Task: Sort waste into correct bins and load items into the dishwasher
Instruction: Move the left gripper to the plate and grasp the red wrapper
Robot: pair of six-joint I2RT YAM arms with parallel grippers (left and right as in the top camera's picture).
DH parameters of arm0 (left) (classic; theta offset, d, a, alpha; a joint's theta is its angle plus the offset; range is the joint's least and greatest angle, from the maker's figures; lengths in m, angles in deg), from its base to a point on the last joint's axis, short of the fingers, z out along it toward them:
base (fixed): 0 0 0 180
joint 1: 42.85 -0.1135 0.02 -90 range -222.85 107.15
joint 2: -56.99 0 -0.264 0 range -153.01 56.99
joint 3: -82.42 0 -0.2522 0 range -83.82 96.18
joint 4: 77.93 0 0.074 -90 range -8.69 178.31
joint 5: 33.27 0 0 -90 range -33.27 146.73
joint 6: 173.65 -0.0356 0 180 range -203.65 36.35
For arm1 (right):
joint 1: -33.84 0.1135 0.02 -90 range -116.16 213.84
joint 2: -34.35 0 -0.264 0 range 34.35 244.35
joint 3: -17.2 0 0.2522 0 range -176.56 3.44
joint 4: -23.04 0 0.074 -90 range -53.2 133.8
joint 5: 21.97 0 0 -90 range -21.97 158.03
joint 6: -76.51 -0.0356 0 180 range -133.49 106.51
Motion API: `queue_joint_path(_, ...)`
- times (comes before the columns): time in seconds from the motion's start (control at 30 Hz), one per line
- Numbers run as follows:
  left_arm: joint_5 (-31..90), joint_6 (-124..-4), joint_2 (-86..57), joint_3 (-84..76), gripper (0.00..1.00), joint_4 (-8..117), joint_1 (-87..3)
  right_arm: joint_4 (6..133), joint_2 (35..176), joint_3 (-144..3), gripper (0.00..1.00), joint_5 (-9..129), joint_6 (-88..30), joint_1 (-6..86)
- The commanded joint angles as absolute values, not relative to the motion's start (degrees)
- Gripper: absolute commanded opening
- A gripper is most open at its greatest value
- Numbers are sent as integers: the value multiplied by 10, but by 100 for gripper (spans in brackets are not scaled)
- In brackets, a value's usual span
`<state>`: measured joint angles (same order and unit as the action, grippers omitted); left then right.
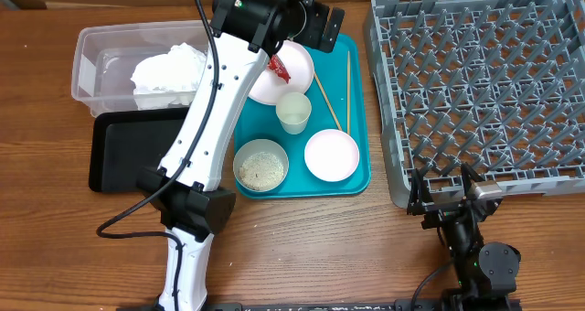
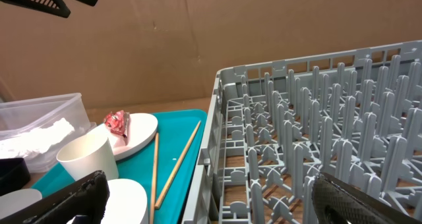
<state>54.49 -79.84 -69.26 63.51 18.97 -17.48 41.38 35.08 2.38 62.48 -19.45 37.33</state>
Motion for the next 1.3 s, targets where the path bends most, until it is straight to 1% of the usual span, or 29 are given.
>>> queue_joint_path(0.0, 535, -820, -694, 633, 100, 188, -180, 412, 345, 30, 100, 628, -195, 377)
queue_joint_path(0.43, 535, -839, -695, 633, 100, 181, -178, 412, 345, 30, 100, 628, -195, 377)
queue_joint_path(0.77, 542, -838, -731, 633, 100, 233, -178, 412, 345, 30, 100, 628, -195, 377)
queue_joint_path(0.93, 590, -790, -781, 633, 100, 278, -190, 412, 345, 30, 100, 628, -195, 377)
queue_joint_path(1.1, 660, -684, -829, 633, 100, 290, -209, 412, 345, 30, 100, 628, -195, 377)
queue_joint_path(1.23, 673, -618, -873, 633, 100, 288, -221, 412, 345, 30, 100, 628, -195, 377)
queue_joint_path(1.27, 673, -605, -883, 633, 96, 287, -223, 412, 345, 30, 100, 628, -195, 377)
